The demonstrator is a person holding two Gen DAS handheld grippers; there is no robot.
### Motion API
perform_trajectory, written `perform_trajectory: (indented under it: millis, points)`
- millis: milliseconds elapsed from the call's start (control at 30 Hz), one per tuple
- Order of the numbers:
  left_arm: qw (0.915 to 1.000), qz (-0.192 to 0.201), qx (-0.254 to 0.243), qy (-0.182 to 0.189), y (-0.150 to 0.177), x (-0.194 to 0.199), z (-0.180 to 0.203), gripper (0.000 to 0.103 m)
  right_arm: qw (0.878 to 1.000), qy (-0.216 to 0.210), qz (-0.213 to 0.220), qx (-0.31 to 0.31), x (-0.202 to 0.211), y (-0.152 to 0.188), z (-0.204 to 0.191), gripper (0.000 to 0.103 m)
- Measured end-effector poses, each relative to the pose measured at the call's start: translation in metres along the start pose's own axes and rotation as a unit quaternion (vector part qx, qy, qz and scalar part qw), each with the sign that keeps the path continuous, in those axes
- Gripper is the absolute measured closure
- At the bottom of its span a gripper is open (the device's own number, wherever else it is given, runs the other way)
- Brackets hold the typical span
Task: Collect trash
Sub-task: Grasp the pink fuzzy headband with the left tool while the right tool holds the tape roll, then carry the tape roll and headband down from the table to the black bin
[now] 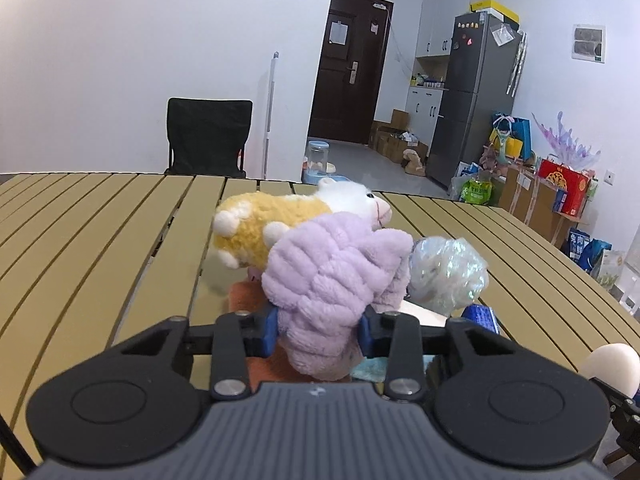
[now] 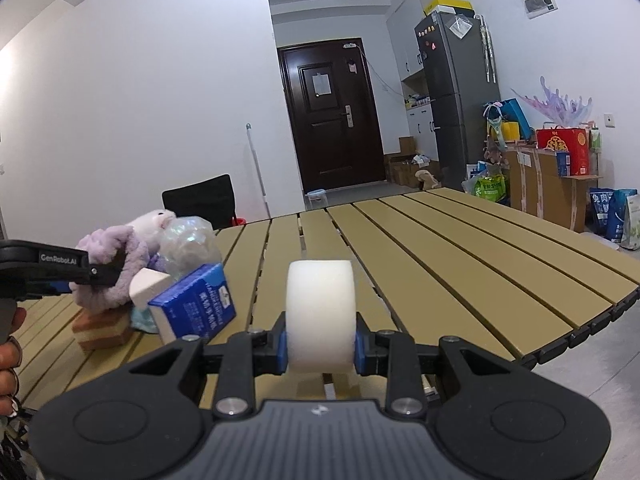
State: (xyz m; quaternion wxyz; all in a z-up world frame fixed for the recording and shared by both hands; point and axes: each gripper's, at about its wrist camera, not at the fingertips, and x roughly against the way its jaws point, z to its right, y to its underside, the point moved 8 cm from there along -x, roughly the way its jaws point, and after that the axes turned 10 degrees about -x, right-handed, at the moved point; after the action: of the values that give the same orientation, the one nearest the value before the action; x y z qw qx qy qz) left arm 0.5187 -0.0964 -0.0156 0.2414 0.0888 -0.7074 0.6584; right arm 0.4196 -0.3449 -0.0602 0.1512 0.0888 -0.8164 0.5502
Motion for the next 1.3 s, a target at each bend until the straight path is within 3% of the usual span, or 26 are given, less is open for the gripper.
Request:
perform_trajectory:
  millis: [933, 1300]
  points:
    - [0.9977, 0.055, 0.004, -0.038, 0.009, 0.096, -0.016, 0.065, 0.999, -0.043, -0.008, 0.024, 0.039, 0.028, -0.041, 0.074]
    - [0.9974, 0.057, 0.004, -0.044, 0.046, 0.149, -0.015, 0.065, 0.997, -0.066, -0.015, 0.036, 0.066, 0.040, -0.055, 0.074]
